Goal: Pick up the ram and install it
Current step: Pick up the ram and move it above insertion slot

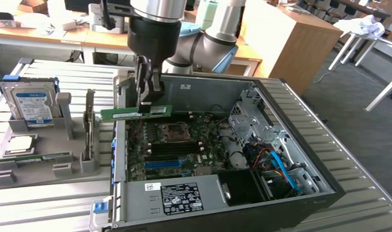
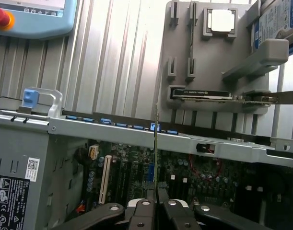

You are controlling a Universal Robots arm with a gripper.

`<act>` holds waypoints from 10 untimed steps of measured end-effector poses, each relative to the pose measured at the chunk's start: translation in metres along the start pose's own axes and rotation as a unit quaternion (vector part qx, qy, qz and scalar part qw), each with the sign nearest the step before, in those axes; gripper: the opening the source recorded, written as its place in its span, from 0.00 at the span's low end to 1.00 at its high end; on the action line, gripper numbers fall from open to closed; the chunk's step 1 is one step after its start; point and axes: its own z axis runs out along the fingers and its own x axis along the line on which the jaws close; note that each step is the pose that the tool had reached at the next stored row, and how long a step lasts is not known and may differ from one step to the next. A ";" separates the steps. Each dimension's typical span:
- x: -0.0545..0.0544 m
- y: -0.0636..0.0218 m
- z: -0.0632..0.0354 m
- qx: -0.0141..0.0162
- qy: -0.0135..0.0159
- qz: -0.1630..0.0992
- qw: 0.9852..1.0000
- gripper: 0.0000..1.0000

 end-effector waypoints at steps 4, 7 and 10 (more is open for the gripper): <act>0.000 -0.0031 -0.0001 0.000 0.000 0.000 1.000 0.13; 0.001 -0.0054 -0.0002 0.000 0.000 0.000 1.000 0.13; 0.001 -0.0077 -0.0003 0.000 0.000 0.000 1.000 0.13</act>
